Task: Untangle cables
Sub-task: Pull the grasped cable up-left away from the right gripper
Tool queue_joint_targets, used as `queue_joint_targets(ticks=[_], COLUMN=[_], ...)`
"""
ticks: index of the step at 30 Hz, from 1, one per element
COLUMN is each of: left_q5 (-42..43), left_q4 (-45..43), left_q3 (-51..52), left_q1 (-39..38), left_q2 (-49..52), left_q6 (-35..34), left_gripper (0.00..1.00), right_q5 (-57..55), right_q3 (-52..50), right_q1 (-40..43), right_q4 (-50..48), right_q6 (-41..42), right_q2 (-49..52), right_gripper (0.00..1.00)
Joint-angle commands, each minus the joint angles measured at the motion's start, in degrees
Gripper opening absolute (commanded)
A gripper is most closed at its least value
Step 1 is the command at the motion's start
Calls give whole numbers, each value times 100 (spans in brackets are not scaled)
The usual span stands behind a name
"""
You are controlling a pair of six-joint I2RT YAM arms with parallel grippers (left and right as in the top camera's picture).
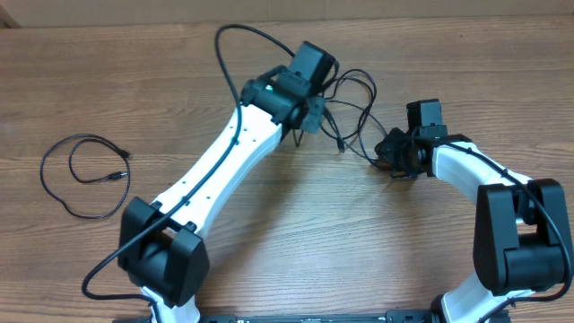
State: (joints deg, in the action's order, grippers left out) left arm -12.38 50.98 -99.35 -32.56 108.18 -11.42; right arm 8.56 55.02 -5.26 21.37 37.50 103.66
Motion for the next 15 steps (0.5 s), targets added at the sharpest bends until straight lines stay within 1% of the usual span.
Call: queue_joint_targets(ticks=[1, 4, 7, 9, 13, 15], left_q5=[-673, -667, -610, -437, 177, 302], left_q4=[-20, 48, 223, 319, 417, 485], left_q3=[9, 9, 9, 9, 9, 9], left_q1=[269, 533, 852, 1075, 1534, 1725], left_q2=[-267, -289, -286, -286, -284, -284], left_q6=[-107, -334, -883, -1104, -1113, -1113], left_gripper=[4, 4, 4, 4, 4, 4], right_q5=[-109, -221, -450, -605, -861, -1014], right_q3=[-33, -33, -33, -33, -33, -33], right_q1=[-4, -4, -4, -4, -2, 17], right_q4=[-17, -4, 46, 94, 186, 238], right_q6=[-24, -22, -20, 2, 0, 0], right_q2=[20, 20, 20, 20, 20, 20], right_gripper=[4, 4, 4, 4, 4, 4])
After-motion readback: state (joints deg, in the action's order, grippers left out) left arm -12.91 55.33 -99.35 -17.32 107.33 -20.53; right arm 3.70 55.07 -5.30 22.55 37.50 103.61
